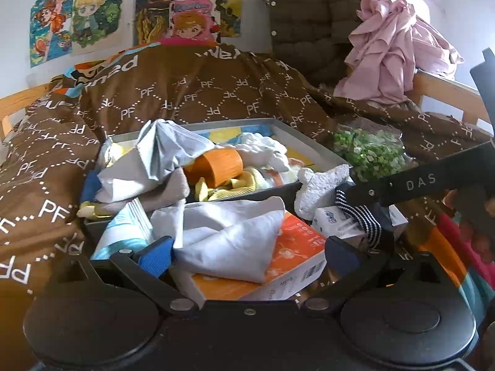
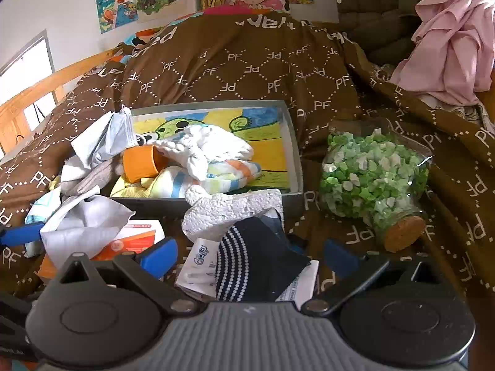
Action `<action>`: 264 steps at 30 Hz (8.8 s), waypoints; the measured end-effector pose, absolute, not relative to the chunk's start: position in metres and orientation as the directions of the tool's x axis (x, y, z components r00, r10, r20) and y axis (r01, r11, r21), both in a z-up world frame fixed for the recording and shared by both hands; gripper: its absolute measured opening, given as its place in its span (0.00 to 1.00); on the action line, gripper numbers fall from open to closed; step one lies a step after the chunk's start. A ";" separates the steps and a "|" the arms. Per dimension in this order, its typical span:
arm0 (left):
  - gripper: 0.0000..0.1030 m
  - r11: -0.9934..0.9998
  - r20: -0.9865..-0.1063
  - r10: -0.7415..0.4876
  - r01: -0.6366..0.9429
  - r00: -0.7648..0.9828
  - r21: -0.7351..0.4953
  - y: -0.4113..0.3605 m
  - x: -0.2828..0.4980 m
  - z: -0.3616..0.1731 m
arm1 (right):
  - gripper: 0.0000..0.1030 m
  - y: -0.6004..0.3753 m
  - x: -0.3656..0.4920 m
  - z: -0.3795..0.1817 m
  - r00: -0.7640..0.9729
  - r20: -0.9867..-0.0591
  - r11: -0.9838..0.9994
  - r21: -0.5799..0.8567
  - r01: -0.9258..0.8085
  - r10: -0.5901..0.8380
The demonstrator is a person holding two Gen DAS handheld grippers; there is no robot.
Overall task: Organize soft objects
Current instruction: 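Grasp a white cloth with the left tool while the right tool grasps the striped sock, then carry the white cloth toward the box with the left tool while the right tool carries the sock there, then open both tools over the box to drop the cloth and sock, then withdraw both tools from the box back toward the remaining items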
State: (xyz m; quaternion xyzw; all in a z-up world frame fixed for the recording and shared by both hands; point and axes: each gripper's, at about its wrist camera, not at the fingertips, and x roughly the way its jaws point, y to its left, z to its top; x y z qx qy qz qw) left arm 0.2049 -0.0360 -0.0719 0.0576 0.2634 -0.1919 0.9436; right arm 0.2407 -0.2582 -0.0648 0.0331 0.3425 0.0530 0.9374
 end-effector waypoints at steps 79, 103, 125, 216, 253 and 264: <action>0.05 0.908 -0.537 -0.332 0.417 0.776 0.041 -0.044 0.203 -0.075 | 0.11 -0.259 0.246 -0.076 0.729 -0.683 0.997 0.080 0.010 0.047; 0.02 0.901 -0.390 -0.432 0.406 0.813 -0.153 -0.034 0.195 -0.031 | 0.06 -0.251 0.230 -0.033 0.849 -0.419 0.938 0.263 -0.227 0.323; 0.02 0.917 -0.306 -0.376 0.303 0.874 -0.261 -0.062 0.350 -0.001 | 0.07 -0.276 0.341 -0.044 0.917 -0.328 0.950 0.281 -0.136 0.228; 0.99 0.996 -0.425 -0.077 0.049 0.902 -0.076 0.006 0.075 0.006 | 1.00 -0.233 0.087 0.011 0.887 -0.372 0.959 0.172 -0.224 0.273; 0.99 0.988 -0.587 0.037 -0.118 0.808 -0.100 0.019 0.119 -0.024 | 1.00 -0.208 0.120 -0.011 0.820 -0.511 0.966 0.115 -0.232 0.258; 0.99 0.998 -0.561 0.020 -0.053 0.828 -0.042 0.012 0.146 -0.026 | 1.00 -0.198 0.141 -0.008 0.852 -0.449 0.963 0.085 -0.257 0.267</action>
